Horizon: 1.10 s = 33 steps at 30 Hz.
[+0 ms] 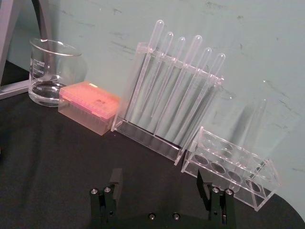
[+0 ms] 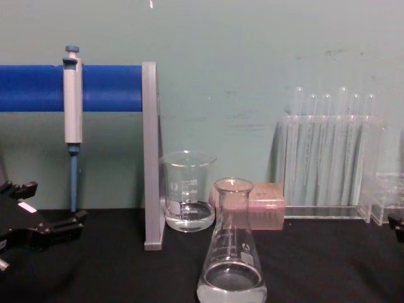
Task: Grasp the erlenmeyer flask with one hand, shake it three times, then place it back.
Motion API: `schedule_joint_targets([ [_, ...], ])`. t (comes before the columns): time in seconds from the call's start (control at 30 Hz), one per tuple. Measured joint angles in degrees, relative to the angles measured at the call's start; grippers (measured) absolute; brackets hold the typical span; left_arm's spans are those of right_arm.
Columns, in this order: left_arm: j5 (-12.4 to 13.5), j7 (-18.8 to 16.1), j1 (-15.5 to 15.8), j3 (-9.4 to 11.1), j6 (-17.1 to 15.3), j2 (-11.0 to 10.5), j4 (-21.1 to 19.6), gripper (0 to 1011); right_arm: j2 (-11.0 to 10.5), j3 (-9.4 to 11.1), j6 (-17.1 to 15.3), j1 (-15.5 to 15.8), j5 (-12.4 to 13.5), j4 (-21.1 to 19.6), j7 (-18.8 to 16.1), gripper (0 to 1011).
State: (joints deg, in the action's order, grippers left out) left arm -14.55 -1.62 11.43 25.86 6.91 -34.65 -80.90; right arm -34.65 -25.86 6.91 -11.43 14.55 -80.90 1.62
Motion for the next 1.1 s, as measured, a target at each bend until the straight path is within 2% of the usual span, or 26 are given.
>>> schedule_joint_targets([
  [0.57, 0.0, 0.0, 0.0, 0.0, 0.0, 0.0, 0.0, 1001, 0.1, 0.4, -0.1, 0.1, 0.1, 0.0, -0.4, 1000],
  [0.9, 0.0, 0.0, 0.0, 0.0, 0.0, 0.0, 0.0, 1001, -1.2, 2.6, -0.5, 1.9, 1.9, -2.4, -4.9, 1000],
  [1.0, 0.0, 0.0, 0.0, 0.0, 0.0, 0.0, 0.0, 1001, -2.0, 3.6, -0.2, 2.9, 3.3, -3.7, -7.0, 1000],
  [1.1, 0.0, 0.0, 0.0, 0.0, 0.0, 0.0, 0.0, 1001, -2.5, 5.0, 0.5, 4.1, 6.4, -5.0, -10.6, 1000],
])
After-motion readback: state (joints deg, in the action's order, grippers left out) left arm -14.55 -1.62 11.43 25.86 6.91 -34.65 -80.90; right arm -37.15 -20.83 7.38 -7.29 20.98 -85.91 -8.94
